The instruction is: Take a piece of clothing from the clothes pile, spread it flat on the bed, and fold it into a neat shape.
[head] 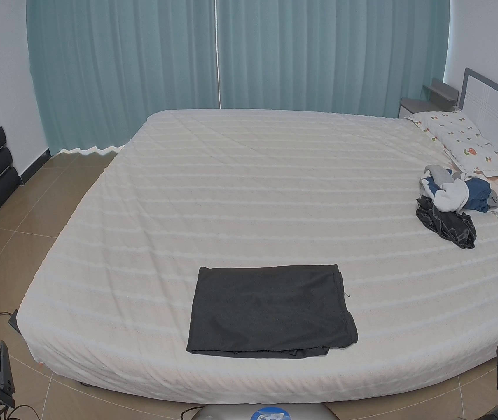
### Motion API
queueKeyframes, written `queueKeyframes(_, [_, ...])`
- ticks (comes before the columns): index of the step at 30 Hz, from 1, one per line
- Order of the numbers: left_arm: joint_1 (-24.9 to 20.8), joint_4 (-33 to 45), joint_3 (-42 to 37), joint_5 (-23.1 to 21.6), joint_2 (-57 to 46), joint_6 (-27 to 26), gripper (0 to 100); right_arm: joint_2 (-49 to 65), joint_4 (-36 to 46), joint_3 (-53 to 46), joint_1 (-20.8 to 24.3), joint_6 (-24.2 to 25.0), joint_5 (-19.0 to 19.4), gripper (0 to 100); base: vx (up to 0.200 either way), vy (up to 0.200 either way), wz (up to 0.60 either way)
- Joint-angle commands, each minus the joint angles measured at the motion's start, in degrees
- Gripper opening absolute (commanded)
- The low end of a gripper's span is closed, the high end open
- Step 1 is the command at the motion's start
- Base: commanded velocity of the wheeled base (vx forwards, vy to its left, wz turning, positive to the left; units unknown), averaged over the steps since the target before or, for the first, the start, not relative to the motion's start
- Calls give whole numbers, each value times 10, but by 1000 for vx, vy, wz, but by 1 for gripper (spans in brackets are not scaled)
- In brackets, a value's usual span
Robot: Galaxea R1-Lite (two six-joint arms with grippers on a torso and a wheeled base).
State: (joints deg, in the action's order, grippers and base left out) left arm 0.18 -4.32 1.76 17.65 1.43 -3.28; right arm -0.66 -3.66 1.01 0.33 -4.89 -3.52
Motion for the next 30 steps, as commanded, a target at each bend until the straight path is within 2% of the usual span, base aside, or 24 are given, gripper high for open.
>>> queueKeyframes(1, [1, 4, -18, -16, -12, -1, 100, 7, 11, -9, -2, 44, 7, 100, 0, 0, 0])
queueKeyframes(3, [1, 4, -18, -20, -12, -7, 100, 7, 22, -9, -2, 54, 6, 100, 0, 0, 0])
queueKeyframes(9, [1, 5, -18, -44, -12, -8, 100, 7, 23, -9, -2, 42, 19, 100, 0, 0, 0])
queueKeyframes(10, [1, 10, -18, -66, -13, -1, 100, 7, 36, -9, -2, 26, 37, 100, 0, 0, 0])
queueKeyframes(11, [1, 11, -18, -68, -13, -1, 100, 7, 37, -9, -2, 26, 37, 100, 0, 0, 0])
queueKeyframes(12, [1, 21, -18, -113, -13, 15, 100, 7, 38, -8, -2, 25, 36, 100, 0, 0, 0])
queueKeyframes(16, [0, 46, -18, -145, -13, 43, 100, 7, 37, -9, -2, 38, 34, 100, 0, 0, 0])
queueKeyframes(19, [0, 47, -18, -155, -13, 35, 100, 7, 37, -10, -2, 49, 34, 100, 0, 0, 0])
queueKeyframes(30, [1, 47, -18, -150, -13, 33, 100, 7, 37, -10, -2, 44, 40, 100, 0, 0, 0])
